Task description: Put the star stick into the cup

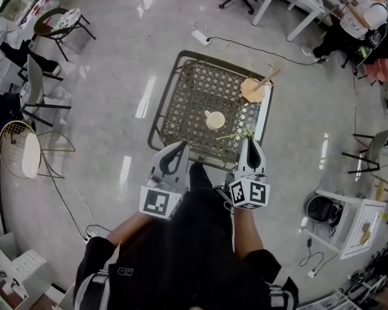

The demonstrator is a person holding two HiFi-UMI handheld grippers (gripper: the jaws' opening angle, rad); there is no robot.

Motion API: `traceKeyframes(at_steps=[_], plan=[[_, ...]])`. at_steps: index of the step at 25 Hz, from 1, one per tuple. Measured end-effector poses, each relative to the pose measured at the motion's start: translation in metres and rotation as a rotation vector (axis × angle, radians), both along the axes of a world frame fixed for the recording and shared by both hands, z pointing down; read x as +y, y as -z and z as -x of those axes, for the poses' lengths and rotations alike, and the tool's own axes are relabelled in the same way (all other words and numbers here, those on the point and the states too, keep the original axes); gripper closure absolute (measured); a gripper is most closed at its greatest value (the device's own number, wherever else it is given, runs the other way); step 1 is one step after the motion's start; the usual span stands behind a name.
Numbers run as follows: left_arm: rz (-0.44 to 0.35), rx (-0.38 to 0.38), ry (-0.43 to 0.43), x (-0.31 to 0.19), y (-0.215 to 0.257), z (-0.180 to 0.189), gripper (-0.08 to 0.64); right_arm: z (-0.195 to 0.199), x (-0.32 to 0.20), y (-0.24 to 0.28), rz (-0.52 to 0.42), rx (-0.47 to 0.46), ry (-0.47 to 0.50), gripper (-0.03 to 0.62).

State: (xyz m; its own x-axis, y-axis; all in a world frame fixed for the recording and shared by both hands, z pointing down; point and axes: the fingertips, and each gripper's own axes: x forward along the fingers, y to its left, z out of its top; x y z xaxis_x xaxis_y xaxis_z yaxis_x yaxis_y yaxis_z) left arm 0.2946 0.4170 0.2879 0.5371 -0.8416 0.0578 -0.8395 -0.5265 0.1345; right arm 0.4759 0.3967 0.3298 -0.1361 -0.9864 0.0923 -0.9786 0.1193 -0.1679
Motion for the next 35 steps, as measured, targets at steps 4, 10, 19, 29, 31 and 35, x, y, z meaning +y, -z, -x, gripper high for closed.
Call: traceKeyframes(at_steps=[4,10,19,29,31,35], plan=[[0.014,0.012,0.009,-0.037,-0.001,-0.011,0.543,-0.01,-0.046,-0.024,0.045,0.006,0.004,0.571],[0.065,0.001,0.008,-0.079,-0.019,-0.028,0.543,-0.018,-0.104,-0.076,0.144,0.007,0.023,0.571],[0.124,-0.007,0.031,-0.121,-0.043,-0.041,0.543,-0.02,-0.155,-0.16,0.3,0.017,0.059,0.571],[0.155,-0.011,0.046,-0.152,-0.052,-0.048,0.543,-0.021,-0.183,-0.228,0.468,0.032,0.079,0.571],[0.158,-0.011,0.049,-0.155,-0.055,-0.049,0.543,-0.021,-0.185,-0.239,0.492,0.034,0.084,0.571],[0.161,-0.011,0.055,-0.158,-0.057,-0.051,0.543,-0.022,-0.187,-0.254,0.53,0.037,0.097,0.571]])
